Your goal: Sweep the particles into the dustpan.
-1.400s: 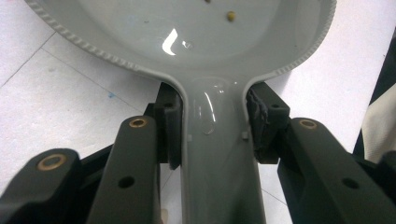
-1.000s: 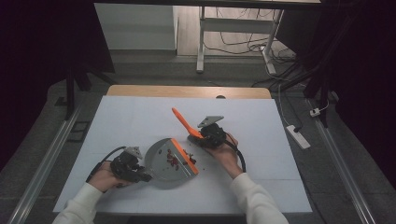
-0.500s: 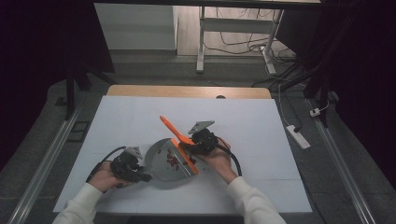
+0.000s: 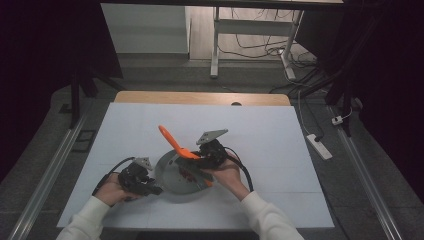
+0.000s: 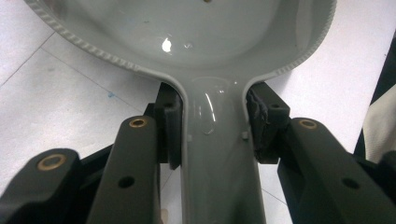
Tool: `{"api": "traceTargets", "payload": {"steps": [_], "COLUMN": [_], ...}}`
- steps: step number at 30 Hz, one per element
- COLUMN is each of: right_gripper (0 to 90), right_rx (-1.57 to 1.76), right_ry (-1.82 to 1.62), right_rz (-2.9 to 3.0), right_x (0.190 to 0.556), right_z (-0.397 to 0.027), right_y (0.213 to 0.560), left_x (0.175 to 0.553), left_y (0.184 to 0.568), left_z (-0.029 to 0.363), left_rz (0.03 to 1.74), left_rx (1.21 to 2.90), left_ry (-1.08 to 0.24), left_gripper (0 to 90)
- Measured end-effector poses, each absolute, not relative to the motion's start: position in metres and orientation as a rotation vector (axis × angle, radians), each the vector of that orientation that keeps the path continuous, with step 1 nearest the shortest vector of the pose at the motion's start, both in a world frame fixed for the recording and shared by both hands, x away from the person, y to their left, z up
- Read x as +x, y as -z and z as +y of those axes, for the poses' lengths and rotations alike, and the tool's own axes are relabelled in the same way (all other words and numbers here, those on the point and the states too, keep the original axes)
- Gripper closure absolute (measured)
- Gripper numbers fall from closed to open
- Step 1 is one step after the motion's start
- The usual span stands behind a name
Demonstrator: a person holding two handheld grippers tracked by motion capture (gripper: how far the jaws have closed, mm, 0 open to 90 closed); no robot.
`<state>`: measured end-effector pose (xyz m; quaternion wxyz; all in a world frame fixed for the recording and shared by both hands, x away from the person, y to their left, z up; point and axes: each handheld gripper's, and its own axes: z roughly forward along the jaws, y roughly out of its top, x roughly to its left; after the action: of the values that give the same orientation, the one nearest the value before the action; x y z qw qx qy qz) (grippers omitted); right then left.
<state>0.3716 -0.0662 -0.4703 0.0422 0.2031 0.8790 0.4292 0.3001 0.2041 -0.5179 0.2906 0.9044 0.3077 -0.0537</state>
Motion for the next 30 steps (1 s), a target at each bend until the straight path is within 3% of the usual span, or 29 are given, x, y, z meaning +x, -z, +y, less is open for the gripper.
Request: {"api": "traceTargets", "payload": {"steps": [9,30], "right_gripper": [70.1,70.1], "right_rx": [0.713,0.785], "right_ry": [-1.223,-1.156], "right_rz": [2.533,2.516], "right_x": [0.383,0.380], "right_z": [-0.097,-0.122], "right_y": [0.455,0.461], "left_x": [0.299,0.282], "left_y": [0.518,0.515], "left_z": [0.204,0.216], "left_rz": [0.820,0.793], "left_rx": [2.407,2.411], "left_ry": [0.126,0.136], "left_gripper": [61.5,61.5]}}
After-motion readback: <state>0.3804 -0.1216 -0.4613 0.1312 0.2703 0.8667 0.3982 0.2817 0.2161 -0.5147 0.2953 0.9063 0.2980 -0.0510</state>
